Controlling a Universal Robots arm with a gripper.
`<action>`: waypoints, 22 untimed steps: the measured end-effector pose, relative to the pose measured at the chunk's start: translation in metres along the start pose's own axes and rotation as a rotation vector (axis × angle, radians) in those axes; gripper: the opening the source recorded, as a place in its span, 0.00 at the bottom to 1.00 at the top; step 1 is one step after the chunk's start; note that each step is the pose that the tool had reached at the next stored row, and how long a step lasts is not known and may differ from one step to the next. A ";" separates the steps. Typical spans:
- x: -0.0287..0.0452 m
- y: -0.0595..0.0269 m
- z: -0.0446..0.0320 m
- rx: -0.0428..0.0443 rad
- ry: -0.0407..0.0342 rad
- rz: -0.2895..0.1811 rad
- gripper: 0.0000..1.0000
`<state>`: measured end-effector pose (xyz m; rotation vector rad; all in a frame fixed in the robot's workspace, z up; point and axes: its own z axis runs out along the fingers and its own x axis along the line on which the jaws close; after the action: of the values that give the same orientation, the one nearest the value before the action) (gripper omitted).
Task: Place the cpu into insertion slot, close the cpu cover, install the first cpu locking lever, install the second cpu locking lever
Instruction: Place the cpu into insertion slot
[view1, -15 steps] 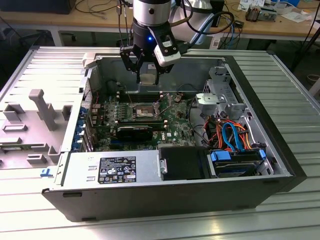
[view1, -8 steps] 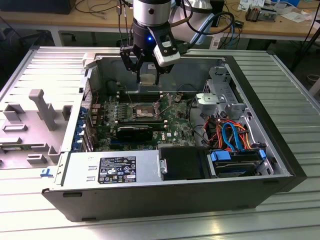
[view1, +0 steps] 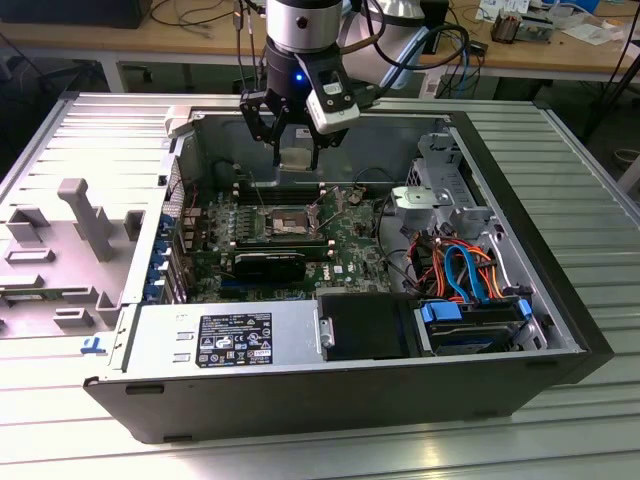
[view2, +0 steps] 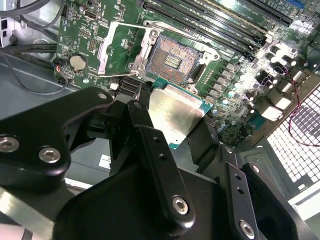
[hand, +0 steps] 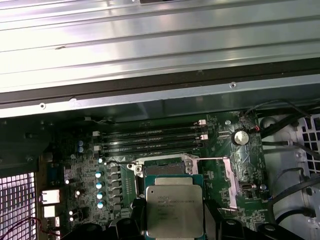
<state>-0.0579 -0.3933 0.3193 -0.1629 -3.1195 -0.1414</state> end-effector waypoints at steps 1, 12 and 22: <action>0.0000 0.0000 0.0000 0.0000 -0.0002 0.002 0.55; 0.0000 0.0000 0.0000 -0.0001 -0.0007 0.008 0.55; 0.0000 0.0000 0.0000 -0.0003 -0.0016 0.017 0.55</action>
<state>-0.0578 -0.3933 0.3193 -0.1901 -3.1187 -0.1416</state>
